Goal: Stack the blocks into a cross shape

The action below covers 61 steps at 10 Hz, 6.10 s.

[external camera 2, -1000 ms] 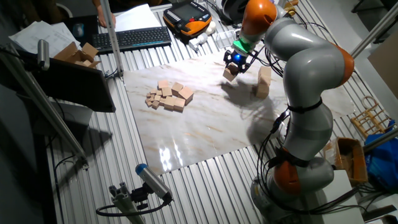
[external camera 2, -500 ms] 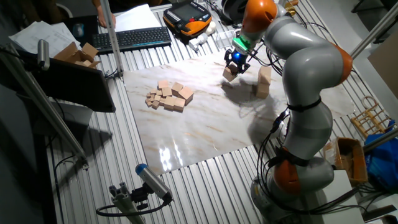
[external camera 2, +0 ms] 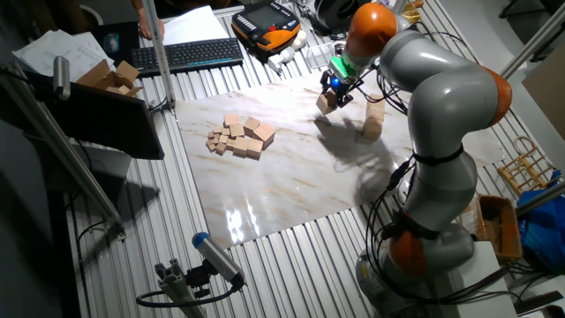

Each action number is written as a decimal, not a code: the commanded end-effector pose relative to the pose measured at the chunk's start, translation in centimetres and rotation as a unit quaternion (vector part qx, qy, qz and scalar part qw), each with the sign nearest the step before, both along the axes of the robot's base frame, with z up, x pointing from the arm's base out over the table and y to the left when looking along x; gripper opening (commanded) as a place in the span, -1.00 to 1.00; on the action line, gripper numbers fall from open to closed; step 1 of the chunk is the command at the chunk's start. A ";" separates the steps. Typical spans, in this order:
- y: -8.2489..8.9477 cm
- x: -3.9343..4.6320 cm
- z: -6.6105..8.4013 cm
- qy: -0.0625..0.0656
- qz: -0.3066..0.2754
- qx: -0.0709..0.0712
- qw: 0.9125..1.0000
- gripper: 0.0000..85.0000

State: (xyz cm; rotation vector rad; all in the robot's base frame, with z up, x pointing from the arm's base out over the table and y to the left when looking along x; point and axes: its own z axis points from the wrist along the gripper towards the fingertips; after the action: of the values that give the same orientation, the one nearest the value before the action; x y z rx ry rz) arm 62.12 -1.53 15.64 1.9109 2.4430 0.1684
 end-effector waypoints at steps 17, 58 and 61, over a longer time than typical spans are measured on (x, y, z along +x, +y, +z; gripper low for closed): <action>-10.1 -1.55 3.2 -0.003 -0.258 -0.013 0.966 -1.00; -24.8 -5.08 4.4 0.001 -0.246 -0.040 0.968 -1.00; -24.8 -5.08 4.4 0.021 -0.235 -0.063 0.970 -1.00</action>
State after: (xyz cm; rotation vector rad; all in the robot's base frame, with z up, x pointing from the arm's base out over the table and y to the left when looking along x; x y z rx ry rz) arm 57.04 -26.35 20.10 2.3808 1.8871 -0.0504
